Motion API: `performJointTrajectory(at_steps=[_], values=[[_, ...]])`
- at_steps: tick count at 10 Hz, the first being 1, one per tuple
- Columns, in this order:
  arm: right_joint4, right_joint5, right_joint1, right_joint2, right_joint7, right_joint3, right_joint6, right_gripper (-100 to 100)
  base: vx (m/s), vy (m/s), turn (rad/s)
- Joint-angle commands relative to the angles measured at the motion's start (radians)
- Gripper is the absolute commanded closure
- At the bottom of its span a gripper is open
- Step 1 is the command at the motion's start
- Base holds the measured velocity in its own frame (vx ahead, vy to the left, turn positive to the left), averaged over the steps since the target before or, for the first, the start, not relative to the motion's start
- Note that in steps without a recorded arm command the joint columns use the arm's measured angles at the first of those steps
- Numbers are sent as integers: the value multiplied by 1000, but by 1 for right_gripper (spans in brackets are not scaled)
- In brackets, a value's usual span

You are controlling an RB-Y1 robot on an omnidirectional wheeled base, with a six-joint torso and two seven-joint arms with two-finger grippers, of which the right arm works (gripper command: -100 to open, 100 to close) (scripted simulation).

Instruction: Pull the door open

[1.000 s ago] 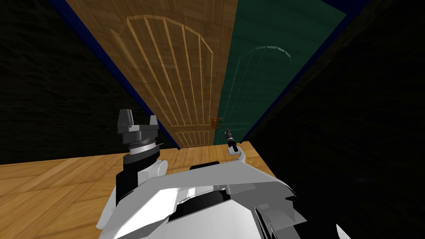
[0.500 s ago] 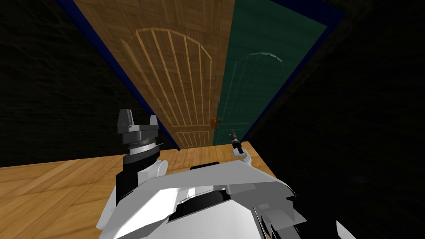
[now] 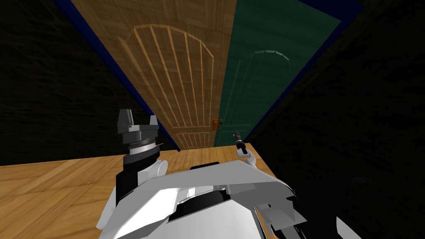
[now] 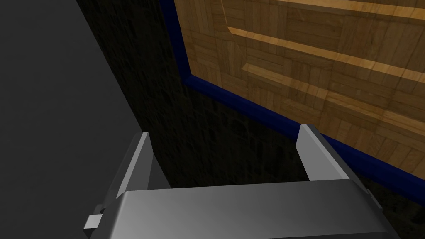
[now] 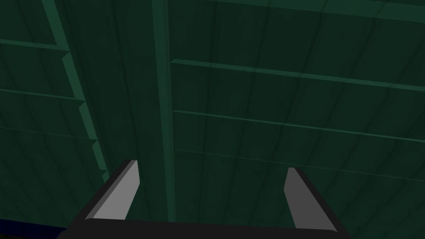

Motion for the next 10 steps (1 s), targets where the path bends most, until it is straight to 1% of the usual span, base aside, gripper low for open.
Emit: performJointTrajectory(at_steps=[1, 3, 4, 5, 7, 8, 9, 10], values=[[18, -6, -8, -9, -7, -9, -12, -100, 184, -14, 120], [21, -9, -24, -9, -14, 1, -20, -100, 202, -40, 123], [19, -9, -37, -4, -16, 13, -25, -100, 188, 12, 197], [17, -9, -47, 1, -18, 24, -29, -100, 208, 53, 177], [9, -5, -70, 17, -20, 50, -35, -100, 218, 135, 174], [-5, -7, -54, 10, -21, 43, -25, -100, 83, 74, 30], [-5, -7, -54, 10, -21, 43, -25, 100, -6, -9, -30], [-5, -7, -54, 10, -21, 43, -25, 100, -34, -23, 5]])
